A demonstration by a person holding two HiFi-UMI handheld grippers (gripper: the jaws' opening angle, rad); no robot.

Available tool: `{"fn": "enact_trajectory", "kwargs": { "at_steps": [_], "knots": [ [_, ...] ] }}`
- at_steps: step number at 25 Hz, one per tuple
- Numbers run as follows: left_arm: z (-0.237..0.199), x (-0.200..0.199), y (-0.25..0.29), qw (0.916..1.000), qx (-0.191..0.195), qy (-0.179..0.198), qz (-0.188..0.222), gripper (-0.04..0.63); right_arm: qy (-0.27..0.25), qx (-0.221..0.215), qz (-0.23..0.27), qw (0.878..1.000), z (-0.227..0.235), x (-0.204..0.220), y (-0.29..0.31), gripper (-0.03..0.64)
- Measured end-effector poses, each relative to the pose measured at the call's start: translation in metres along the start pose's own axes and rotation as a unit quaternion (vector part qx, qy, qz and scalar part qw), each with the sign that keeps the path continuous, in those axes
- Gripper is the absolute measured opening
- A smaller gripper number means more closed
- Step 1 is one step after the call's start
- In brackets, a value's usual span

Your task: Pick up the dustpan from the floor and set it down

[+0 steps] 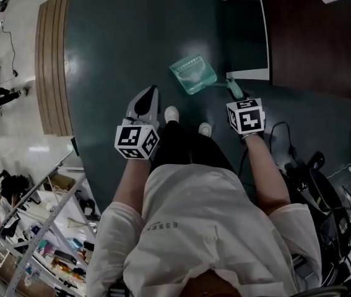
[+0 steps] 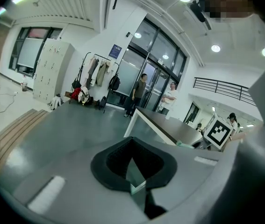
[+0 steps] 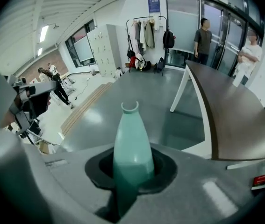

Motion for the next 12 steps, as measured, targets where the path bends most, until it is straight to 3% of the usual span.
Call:
{"fn": "enact_trajectory", "kwargs": {
  "at_steps": [4, 12],
  "knots": [
    [-0.029, -0.002, 0.016, 0.9999, -0.005, -0.007, -0.008, 0.014, 0.021, 0.014, -0.012, 1.000, -0.005, -0.010, 0.050, 0.032],
    [-0.074, 0.026, 0.049, 0.9987, -0.021, -0.031, -0.036, 0.014, 0.115, 0.051, -0.024, 0.992, 0.009, -0.019, 0.140, 0.032]
  ]
}}
Point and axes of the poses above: the fingertips, and each gripper's own axes: y forward along the fingers, z to its right, x out of its underside, the point moved 4 cm from there along -y, backward along the fingers, and after that the axes turned 8 degrees about x, right-handed, at the moved point
